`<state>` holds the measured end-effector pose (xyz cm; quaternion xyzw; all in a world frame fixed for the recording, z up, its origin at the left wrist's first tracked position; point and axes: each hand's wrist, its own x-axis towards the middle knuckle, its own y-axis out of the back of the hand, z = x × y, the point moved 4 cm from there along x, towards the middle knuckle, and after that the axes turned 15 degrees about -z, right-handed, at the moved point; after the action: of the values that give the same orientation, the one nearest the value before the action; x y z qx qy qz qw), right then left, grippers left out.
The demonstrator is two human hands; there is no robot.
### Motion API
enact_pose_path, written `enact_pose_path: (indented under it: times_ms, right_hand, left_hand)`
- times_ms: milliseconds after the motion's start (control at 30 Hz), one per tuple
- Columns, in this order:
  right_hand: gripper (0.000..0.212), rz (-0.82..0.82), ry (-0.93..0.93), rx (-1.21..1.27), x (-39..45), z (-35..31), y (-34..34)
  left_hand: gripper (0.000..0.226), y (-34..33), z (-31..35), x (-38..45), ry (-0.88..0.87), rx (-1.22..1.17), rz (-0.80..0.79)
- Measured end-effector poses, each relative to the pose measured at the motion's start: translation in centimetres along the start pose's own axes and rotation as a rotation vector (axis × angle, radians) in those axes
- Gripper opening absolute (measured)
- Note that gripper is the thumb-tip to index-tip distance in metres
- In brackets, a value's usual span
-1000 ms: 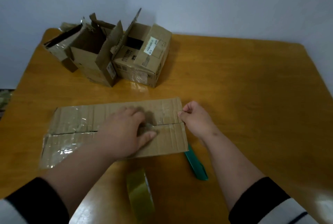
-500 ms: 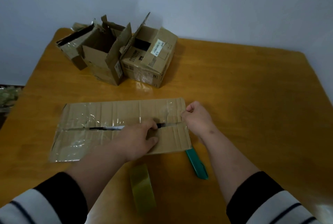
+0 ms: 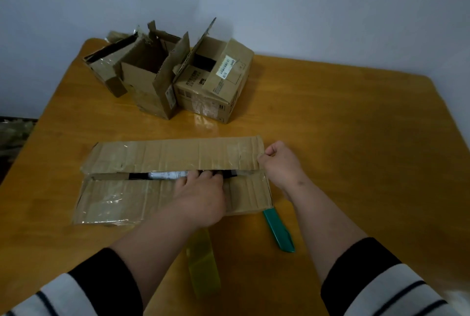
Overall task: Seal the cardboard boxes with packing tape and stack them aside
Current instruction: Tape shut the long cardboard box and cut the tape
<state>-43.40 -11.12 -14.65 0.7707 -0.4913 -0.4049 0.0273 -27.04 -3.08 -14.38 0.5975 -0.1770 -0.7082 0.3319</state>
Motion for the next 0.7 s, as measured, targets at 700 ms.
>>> enact_pose_path:
  times_ms: [700]
  right_hand:
    - [0.005, 0.031, 0.186, 0.0, -0.3, 0.0, 0.4]
  left_hand:
    - [0.02, 0.5, 3.2, 0.7, -0.034, -2.413, -0.013]
